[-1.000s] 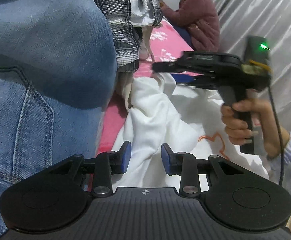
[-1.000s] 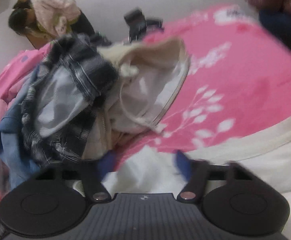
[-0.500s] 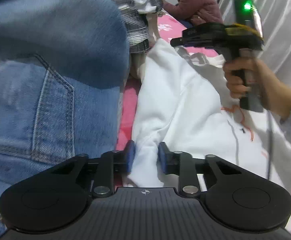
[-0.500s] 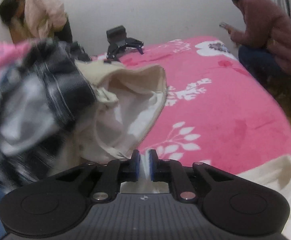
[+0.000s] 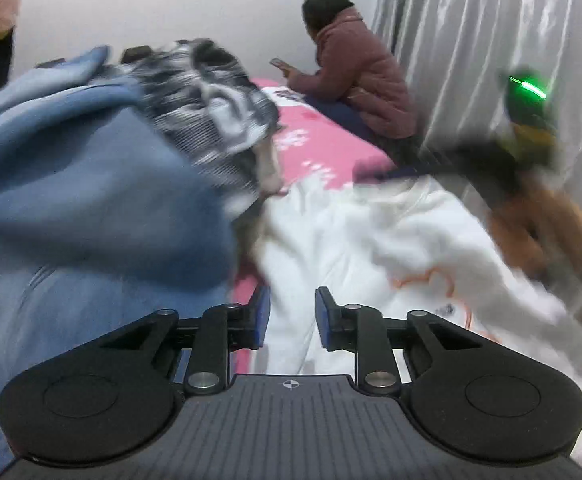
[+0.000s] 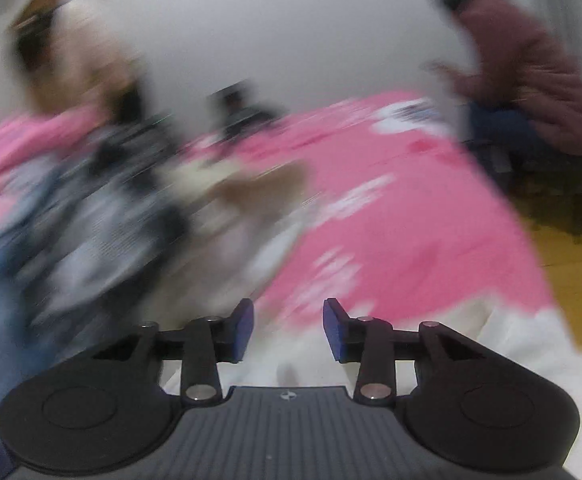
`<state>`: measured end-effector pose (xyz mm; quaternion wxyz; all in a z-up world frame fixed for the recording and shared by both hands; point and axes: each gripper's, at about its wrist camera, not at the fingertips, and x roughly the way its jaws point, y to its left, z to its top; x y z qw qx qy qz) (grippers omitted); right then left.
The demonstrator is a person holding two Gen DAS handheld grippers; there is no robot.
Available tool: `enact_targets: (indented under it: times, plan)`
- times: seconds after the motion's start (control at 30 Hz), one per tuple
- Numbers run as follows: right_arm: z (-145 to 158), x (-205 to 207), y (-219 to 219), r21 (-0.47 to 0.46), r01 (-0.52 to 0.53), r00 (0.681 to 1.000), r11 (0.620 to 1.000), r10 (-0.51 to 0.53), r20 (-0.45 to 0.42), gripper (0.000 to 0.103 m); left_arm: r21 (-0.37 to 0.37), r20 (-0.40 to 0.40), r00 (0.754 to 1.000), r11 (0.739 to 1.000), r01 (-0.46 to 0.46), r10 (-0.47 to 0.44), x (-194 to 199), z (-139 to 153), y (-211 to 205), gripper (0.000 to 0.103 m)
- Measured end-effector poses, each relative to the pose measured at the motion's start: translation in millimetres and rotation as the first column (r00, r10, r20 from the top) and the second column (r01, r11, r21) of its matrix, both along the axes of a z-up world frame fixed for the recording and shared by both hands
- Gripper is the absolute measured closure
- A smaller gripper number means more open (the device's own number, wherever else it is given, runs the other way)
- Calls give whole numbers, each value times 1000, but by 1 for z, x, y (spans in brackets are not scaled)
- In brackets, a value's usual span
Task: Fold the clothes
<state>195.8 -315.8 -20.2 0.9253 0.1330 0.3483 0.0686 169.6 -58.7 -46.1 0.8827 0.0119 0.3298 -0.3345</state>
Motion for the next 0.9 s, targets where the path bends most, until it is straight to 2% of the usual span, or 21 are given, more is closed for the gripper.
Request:
enact_targets:
  times: [0.07,0.1,0.17,0.2,0.3,0.43,0.57,0.7,0.73,0.8,0.87,0.9]
  plan:
    - [-9,-26,19,33,-114,990,993,117,-80,56,-32,-23,1000,999,7,-8,19,-5,-18,94]
    - [-15,-39,27,57,-148,981,987,154,-120,56,-35,-45,999,999,2,-4,29,-11,-28,99]
    - [-28,-65,40,91,-183,961,979,197,-193,56,-26,-73,997,1000,-6,4,48,-24,-45,101]
    - [-36,-78,44,96,-176,955,980,194,-224,56,-16,-69,998,1000,-4,3,55,-30,-53,101]
    - [-36,-115,48,49,-165,961,985,172,-219,57,16,-61,998,1000,6,-5,70,-42,-72,100]
    - [-34,-158,37,69,-98,960,993,113,-257,60,59,-56,998,998,23,-19,83,-53,-94,99]
    - [-28,-192,40,72,-78,955,994,95,-279,60,52,-76,997,999,-5,9,97,-55,-103,97]
    - [-23,-221,45,65,-63,941,996,81,-328,60,79,-89,996,997,-23,30,107,-54,-115,97]
    - [-22,-228,46,62,-62,937,996,79,-341,60,75,-107,994,997,-26,34,109,-52,-116,97]
    - [-20,-245,49,40,-68,932,997,78,-354,60,-2,-132,991,1000,-26,26,100,-39,-104,97]
    - [-13,-256,50,28,-66,934,997,72,-351,59,-46,-86,996,999,-24,20,76,-20,-82,97]
    - [-8,-260,49,25,-63,935,998,68,-348,59,-31,-64,998,999,-12,10,62,-14,-73,97]
